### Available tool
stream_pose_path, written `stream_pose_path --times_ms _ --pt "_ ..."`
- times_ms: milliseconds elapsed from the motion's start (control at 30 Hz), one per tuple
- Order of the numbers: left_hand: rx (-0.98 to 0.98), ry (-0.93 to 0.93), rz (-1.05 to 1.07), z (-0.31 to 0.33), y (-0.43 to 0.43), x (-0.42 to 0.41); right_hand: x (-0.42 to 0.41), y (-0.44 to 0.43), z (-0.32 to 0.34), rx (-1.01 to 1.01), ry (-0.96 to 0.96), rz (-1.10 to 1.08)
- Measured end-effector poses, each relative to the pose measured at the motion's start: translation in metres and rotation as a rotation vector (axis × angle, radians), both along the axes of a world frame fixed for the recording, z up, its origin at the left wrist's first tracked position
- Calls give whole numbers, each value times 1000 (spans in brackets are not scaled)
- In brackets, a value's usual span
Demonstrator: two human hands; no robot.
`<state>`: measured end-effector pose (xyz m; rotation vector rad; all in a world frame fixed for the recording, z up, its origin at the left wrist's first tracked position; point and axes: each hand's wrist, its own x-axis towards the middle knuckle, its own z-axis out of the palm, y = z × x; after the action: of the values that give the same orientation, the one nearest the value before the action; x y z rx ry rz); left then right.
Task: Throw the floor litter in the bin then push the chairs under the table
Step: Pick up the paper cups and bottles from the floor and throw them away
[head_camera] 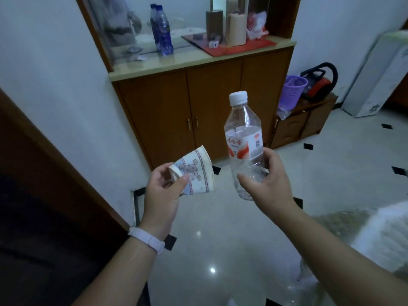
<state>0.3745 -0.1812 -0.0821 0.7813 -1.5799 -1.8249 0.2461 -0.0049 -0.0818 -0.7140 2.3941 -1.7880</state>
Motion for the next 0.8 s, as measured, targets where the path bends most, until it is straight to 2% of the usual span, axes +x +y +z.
stream_pose_path --times_ms 267,567,800 --pt "-43 -4 -134 13 -33 -104 -79 -19 17 -21 16 -108" --pt "14 -1 -397 -8 -61 -242 -152 -21 10 28 21 -428" --pt "14 60 -706 6 -101 -372 -222 -46 30 20 70 -746"
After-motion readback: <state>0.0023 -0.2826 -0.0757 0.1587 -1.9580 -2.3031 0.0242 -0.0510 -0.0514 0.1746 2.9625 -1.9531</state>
